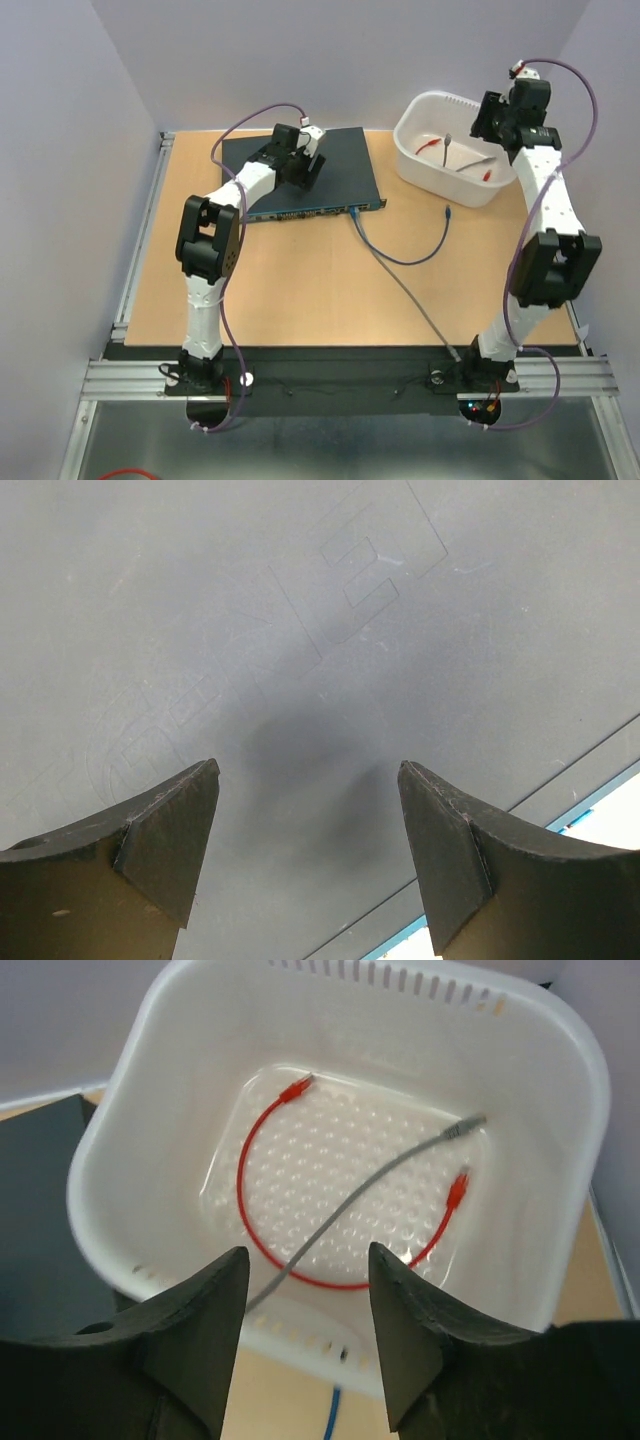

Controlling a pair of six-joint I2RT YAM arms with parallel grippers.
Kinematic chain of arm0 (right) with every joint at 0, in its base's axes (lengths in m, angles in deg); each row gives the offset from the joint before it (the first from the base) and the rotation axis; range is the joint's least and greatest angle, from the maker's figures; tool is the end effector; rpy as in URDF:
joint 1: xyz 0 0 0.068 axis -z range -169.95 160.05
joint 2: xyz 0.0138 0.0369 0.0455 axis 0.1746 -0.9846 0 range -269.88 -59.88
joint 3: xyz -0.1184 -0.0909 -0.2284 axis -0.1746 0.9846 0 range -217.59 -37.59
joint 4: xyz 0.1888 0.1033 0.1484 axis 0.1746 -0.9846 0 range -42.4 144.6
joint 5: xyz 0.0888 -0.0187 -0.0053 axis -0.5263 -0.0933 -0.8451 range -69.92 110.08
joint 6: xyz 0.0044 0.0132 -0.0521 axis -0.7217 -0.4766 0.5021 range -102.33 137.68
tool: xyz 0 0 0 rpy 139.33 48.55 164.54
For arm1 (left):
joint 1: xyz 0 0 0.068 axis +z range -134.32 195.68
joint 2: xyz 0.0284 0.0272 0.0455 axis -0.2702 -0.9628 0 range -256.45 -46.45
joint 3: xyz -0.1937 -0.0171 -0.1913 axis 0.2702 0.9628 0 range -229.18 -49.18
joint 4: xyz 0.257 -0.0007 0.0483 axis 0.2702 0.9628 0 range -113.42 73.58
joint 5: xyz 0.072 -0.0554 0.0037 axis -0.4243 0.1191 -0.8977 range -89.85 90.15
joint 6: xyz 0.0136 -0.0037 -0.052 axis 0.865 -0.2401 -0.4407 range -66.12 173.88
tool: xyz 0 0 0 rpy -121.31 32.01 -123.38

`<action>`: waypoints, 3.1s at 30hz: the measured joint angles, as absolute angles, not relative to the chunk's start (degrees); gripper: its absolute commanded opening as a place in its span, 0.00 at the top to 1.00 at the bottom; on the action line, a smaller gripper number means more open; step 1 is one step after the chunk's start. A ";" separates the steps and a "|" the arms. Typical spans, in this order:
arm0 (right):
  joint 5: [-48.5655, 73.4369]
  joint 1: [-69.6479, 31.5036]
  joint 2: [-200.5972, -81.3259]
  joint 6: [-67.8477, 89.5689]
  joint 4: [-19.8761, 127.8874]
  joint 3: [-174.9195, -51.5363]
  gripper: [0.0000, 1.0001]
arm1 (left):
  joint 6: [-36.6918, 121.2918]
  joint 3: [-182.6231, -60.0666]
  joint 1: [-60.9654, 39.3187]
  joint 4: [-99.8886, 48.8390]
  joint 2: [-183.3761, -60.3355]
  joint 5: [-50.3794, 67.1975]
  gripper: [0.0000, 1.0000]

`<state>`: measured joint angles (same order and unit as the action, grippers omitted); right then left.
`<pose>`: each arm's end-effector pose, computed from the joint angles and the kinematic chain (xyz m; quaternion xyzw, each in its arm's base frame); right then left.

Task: Pull the plug from the switch port

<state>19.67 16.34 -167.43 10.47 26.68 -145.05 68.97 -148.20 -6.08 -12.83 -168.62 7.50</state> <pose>0.4388 -0.0481 0.3734 0.0989 0.8515 0.0072 0.5149 0.4630 -0.1897 0.2351 0.3068 0.8254 -0.0838 0.4665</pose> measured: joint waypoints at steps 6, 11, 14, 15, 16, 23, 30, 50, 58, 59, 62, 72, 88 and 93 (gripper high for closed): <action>10.82 16.40 -148.50 15.76 33.32 -126.47 0.38 | 68.93 -148.20 -6.08 -12.83 -168.62 8.18 0.16; -2.05 16.36 -148.50 20.57 46.11 -111.92 0.30 | 68.93 -148.20 -6.08 -12.70 -168.62 8.49 0.16; -5.86 16.36 -151.63 20.57 54.39 -106.91 0.30 | 68.93 -148.20 -6.08 -12.55 -168.62 8.46 0.16; -6.86 16.36 -153.18 20.42 58.24 -105.73 0.30 | 68.93 -148.20 -6.08 -12.48 -168.62 8.49 0.16; -7.82 16.36 -154.25 20.20 60.67 -105.30 0.35 | 68.93 -148.20 -6.08 -12.44 -168.62 8.49 0.16; -9.48 16.36 -161.05 15.11 73.96 -107.85 1.00 | 68.86 -148.66 -6.08 -12.13 -168.62 8.44 0.16; 1.31 16.34 -165.50 8.55 73.91 -116.49 1.00 | 68.86 -149.79 -6.13 -11.89 -168.62 8.09 0.16; 22.60 13.91 -199.97 23.19 24.58 -174.06 0.99 | 69.85 -150.14 -6.13 -11.52 -168.62 7.02 0.16; 20.07 12.99 -209.15 21.38 17.35 -178.25 0.00 | 69.91 -150.14 -6.13 -11.50 -168.62 6.76 0.16; 20.31 12.99 -208.91 21.47 17.63 -178.69 0.00 | 69.91 -150.14 -6.13 -11.50 -168.62 6.78 0.16; 21.03 12.99 -206.14 21.07 17.72 -178.73 0.00 | 69.91 -150.14 -6.13 -11.52 -168.62 6.80 0.16; 15.34 13.04 -190.22 22.49 18.61 -173.97 0.00 | 69.87 -150.89 -6.13 -11.26 -168.62 7.22 0.16; 11.30 19.60 -175.95 16.13 21.39 -157.18 0.04 | 69.85 -151.32 -6.13 -10.25 -168.62 7.72 0.16; 4.13 7.79 -158.14 16.57 27.23 -133.40 0.22 | 69.28 -152.48 -6.43 -10.08 -168.79 8.09 0.16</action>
